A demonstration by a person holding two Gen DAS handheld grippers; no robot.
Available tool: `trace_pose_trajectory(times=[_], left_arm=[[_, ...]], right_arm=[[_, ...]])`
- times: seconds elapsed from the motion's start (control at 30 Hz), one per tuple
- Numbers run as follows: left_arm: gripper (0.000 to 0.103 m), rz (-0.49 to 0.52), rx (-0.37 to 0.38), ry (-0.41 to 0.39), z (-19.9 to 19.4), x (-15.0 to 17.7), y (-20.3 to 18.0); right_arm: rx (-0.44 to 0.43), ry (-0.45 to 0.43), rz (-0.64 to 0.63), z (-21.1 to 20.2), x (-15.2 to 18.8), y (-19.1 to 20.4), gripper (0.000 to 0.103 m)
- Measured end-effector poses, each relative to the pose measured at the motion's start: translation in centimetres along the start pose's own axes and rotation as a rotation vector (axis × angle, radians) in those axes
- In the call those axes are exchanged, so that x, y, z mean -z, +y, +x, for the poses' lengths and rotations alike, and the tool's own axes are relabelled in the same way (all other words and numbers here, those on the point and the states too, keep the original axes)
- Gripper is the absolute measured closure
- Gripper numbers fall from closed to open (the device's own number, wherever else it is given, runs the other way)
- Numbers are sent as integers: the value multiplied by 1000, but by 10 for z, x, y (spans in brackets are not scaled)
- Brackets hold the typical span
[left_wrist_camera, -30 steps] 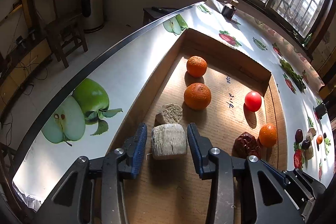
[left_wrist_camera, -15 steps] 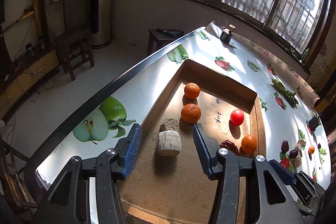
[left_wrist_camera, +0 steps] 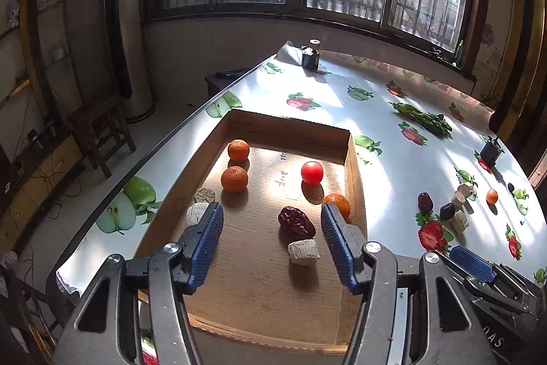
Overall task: Organize fruits
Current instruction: 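Move left tool to another white slice while right tool moves toward the orange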
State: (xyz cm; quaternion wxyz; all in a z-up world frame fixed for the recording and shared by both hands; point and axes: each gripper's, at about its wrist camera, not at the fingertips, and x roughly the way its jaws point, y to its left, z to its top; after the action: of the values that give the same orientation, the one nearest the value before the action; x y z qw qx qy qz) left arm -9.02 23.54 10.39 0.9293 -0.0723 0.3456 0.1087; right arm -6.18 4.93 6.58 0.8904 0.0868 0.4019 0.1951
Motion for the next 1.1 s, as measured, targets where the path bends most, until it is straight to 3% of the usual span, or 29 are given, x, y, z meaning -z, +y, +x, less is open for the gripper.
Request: trace_pose_trajectory(times=[0.37,0.77,1.1], left_arm=[[43,84,7,-10,-13,7,-42],[42,140,33,51,3,17,-74],[41,144,110,123,24,20,-95]], right_arm=[[-12,-31,69,-20,6,-33,43],[-14,-56,174,-33,5,-80,42],[101,-79,251,-60,0,-155,40]])
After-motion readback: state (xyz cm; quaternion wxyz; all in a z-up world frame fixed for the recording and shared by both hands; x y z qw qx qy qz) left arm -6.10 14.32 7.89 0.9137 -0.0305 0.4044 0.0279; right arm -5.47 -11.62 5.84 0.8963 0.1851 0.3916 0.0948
